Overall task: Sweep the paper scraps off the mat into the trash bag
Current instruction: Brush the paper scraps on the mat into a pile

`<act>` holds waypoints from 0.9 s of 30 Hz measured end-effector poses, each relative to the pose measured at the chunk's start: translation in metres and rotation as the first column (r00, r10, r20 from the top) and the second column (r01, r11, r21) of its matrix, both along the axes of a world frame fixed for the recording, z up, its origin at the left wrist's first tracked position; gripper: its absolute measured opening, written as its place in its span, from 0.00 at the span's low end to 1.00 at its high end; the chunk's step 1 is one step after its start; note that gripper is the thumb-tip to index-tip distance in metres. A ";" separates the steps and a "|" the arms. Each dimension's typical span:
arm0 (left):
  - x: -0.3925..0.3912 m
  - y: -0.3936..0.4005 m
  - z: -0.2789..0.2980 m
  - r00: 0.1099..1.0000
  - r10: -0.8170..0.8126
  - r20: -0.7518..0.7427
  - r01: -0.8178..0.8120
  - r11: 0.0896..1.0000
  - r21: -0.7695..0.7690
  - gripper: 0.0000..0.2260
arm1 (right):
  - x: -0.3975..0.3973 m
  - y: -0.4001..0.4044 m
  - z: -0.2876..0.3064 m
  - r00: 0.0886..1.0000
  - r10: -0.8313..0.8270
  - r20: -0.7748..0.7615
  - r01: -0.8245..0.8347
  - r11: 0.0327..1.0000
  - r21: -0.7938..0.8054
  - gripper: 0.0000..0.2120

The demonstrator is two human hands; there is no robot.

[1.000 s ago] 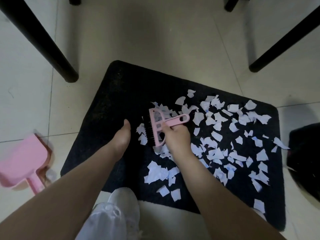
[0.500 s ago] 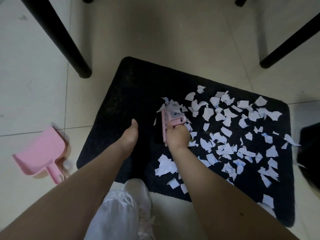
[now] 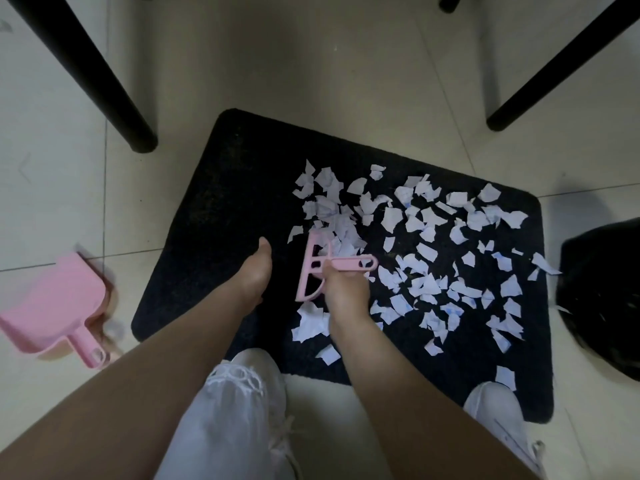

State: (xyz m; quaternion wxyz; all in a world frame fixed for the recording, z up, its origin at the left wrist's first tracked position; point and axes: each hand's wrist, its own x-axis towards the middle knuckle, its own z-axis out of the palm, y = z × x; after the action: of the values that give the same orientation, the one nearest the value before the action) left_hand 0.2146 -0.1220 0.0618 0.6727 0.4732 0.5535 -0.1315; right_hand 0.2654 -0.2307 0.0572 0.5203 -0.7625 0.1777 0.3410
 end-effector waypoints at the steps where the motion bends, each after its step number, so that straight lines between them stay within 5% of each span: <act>1: -0.001 -0.002 -0.001 1.000 -0.003 -0.002 0.003 1.000 -0.002 0.27 | -0.007 -0.002 -0.005 1.000 0.000 -0.027 0.000 1.000 0.006 0.06; 8: -0.011 0.001 -0.016 0.998 -0.028 -0.055 0.028 1.000 -0.004 0.30 | -0.034 -0.032 -0.020 0.984 0.075 -0.161 -0.079 0.997 -0.018 0.07; 10: -0.012 0.002 -0.017 0.997 -0.034 -0.066 0.034 0.999 -0.008 0.30 | -0.028 -0.044 -0.019 0.976 0.166 -0.139 -0.176 0.982 -0.065 0.13; 14: -0.009 -0.003 -0.017 0.999 -0.013 -0.033 0.012 1.000 -0.021 0.29 | 0.000 -0.057 -0.011 0.918 0.394 -0.036 -0.393 0.898 -0.195 0.08; 17: -0.005 -0.009 -0.013 0.999 -0.036 0.000 0.036 0.999 -0.013 0.28 | 0.017 -0.061 -0.001 0.906 0.418 0.066 -0.392 0.888 -0.240 0.09; 20: -0.001 -0.016 -0.013 0.998 -0.061 0.018 0.061 0.998 -0.004 0.27 | 0.021 -0.061 0.012 0.932 0.342 0.116 -0.329 0.937 -0.118 0.08; 27: 0.001 -0.025 -0.027 0.981 -0.189 -0.044 0.185 0.981 -0.065 0.31 | -0.019 -0.084 -0.007 0.921 0.355 -0.158 -0.374 0.921 -0.112 0.07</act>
State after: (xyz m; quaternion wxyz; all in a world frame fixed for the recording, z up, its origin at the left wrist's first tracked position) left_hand 0.2155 -0.1474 0.0350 0.6572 0.4992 0.5190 -0.2226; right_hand 0.2467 -0.3152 0.0503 0.3798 -0.7921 0.0904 0.4693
